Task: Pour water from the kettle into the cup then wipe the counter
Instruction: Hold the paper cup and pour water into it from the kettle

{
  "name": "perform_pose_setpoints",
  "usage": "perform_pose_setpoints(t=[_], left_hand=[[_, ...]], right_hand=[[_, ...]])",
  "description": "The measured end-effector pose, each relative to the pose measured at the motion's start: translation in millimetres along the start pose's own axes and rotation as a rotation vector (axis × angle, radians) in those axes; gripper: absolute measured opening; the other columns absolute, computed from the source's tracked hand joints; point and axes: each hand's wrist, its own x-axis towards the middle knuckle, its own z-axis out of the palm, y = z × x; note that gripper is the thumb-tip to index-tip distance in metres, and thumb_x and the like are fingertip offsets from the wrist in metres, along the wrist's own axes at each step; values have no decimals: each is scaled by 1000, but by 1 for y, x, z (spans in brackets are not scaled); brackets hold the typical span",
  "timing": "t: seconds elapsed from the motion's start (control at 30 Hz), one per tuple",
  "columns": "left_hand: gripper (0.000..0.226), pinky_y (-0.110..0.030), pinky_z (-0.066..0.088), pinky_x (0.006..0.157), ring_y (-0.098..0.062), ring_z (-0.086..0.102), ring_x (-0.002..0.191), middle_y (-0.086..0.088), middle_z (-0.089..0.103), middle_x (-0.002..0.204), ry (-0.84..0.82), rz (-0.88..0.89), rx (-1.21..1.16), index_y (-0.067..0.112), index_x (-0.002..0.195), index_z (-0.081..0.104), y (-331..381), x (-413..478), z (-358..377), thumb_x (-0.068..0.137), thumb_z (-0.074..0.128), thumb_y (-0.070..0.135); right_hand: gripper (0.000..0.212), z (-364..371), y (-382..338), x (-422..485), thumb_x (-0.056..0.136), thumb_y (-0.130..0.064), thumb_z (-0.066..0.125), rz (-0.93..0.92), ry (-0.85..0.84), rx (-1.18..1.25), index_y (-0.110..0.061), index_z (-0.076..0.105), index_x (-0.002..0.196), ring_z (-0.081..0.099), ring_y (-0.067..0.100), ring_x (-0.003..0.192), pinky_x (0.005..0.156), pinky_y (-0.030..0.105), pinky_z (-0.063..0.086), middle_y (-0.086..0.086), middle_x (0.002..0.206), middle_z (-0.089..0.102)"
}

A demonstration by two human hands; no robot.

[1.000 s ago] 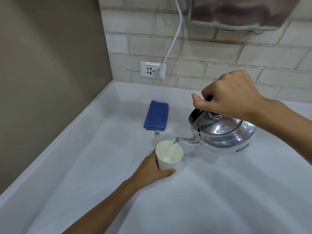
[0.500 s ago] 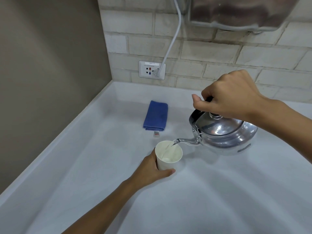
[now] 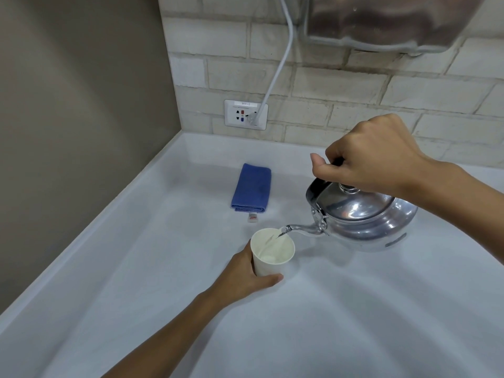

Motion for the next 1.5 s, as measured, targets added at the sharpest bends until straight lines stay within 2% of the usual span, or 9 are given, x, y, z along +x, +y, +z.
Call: perform_pose_setpoints(t=[0.3, 0.53, 0.67, 1.03, 1.17, 1.3, 1.43, 1.5], left_hand=[[63, 1, 41, 77, 16, 50, 103, 34, 55, 110, 1, 0, -5, 68, 105, 38, 0, 0, 0, 57, 78, 58], [66, 1, 40, 77, 17, 50, 103, 44, 54, 105, 7, 2, 10, 72, 105, 35, 1, 0, 0, 56, 78, 59], [65, 0, 40, 77, 16, 51, 102, 40, 56, 105, 9, 3, 14, 71, 104, 36, 0, 0, 0, 56, 78, 59], [65, 2, 39, 74, 19, 49, 100, 51, 48, 105, 1, -2, 33, 73, 103, 33, 1, 0, -1, 56, 77, 60], [65, 1, 40, 75, 19, 50, 100, 50, 49, 105, -3, -8, 34, 72, 103, 34, 1, 1, -1, 56, 77, 60], [65, -1, 41, 76, 16, 52, 100, 43, 55, 104, 4, -18, 28, 72, 103, 35, 0, 1, 0, 55, 77, 61], [65, 0, 41, 77, 18, 51, 100, 46, 53, 103, 2, -16, 32, 73, 102, 35, 0, 0, 0, 56, 77, 59], [65, -2, 42, 77, 17, 51, 100, 42, 55, 103, 5, -15, 30, 73, 102, 34, 0, 0, 0, 56, 77, 59]], right_hand=[[49, -2, 3, 0, 80, -33, 42, 0, -12, -20, -13, 32, 36, 9, 17, 39, 48, 19, 8, -3, 37, 10], [47, -4, 2, 2, 79, -31, 46, 11, -30, -23, -14, 30, 38, 15, 20, 40, 47, 20, 9, 3, 36, 14], [47, -4, 1, 3, 79, -31, 45, 3, -45, -30, -14, 29, 38, 14, 20, 39, 47, 20, 10, 1, 36, 12], [48, -8, 2, 4, 80, -35, 35, -26, -16, -61, -14, 30, 37, 7, 17, 39, 49, 18, 7, -5, 38, 4], [49, -8, 3, 5, 80, -36, 34, -24, -16, -68, -14, 31, 37, 4, 15, 38, 50, 18, 6, -5, 37, 4], [48, -9, 4, 5, 79, -36, 34, -21, -17, -75, -13, 31, 37, 6, 18, 39, 49, 18, 8, -3, 37, 6], [49, -8, 6, 4, 79, -36, 34, -17, -21, -80, -12, 35, 36, 10, 19, 38, 49, 18, 8, -1, 36, 9], [50, -8, 7, 4, 79, -37, 33, -11, -20, -77, -12, 35, 36, 11, 19, 38, 49, 18, 8, 0, 36, 10]])
